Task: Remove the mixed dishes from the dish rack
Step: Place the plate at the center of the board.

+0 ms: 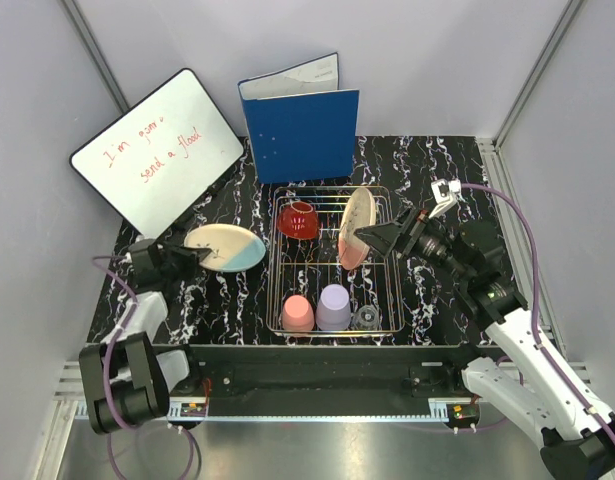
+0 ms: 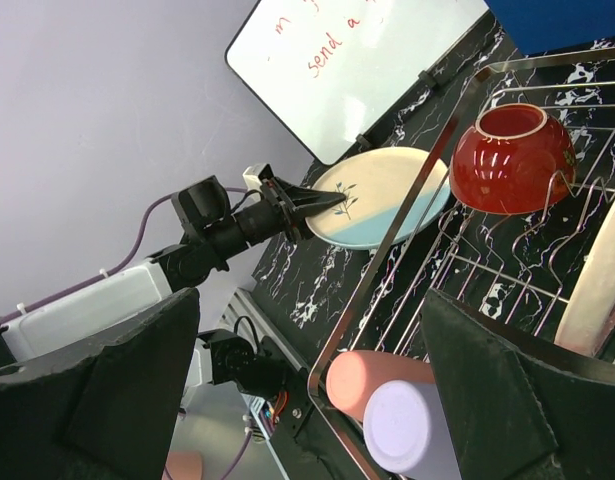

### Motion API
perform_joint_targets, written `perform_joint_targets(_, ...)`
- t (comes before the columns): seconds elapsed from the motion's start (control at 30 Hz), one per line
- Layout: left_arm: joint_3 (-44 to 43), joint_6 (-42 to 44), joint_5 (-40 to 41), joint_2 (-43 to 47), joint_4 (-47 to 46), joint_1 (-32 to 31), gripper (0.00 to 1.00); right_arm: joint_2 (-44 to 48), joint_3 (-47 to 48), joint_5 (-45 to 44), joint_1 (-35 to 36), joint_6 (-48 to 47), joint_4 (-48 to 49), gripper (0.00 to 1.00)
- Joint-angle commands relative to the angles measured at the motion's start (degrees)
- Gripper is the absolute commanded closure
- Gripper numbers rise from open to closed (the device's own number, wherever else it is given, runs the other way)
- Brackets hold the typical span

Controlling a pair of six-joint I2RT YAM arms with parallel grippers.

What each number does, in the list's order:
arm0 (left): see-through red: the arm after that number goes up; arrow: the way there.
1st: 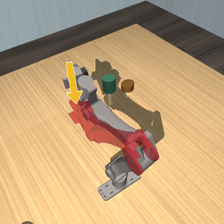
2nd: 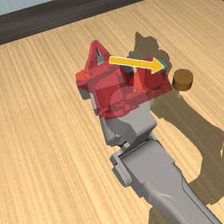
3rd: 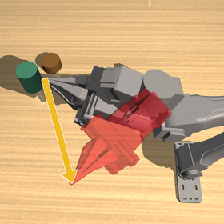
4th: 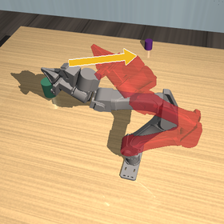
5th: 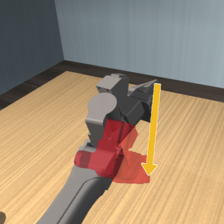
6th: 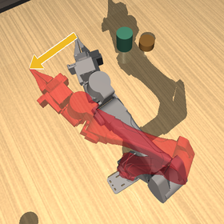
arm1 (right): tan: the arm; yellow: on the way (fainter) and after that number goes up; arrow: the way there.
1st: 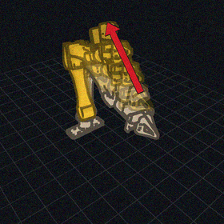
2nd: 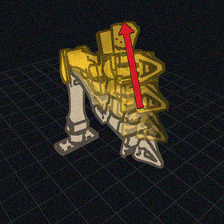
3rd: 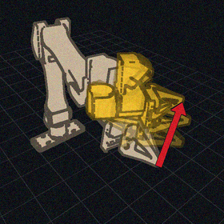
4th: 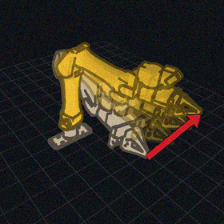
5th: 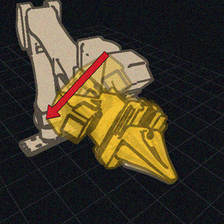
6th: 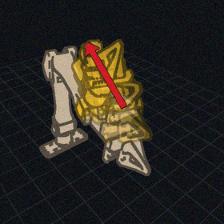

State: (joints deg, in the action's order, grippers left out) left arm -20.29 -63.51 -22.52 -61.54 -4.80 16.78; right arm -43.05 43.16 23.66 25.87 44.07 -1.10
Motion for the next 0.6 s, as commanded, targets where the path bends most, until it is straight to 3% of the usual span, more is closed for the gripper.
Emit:
perform_joint_targets(0.0, -4.1, -0.7, -1.4, -2.9, -10.0, -1.3, 1.0, 0.3, 0.0, 0.2, 0.1, -0.2, 2.3, 0.0)
perform_joint_targets(0.57, -12.0, 3.1, 1.3, -20.2, 0.2, -1.3, 1.0, -0.1, -0.6, -1.2, 0.1, -1.1, 1.5, 0.0)
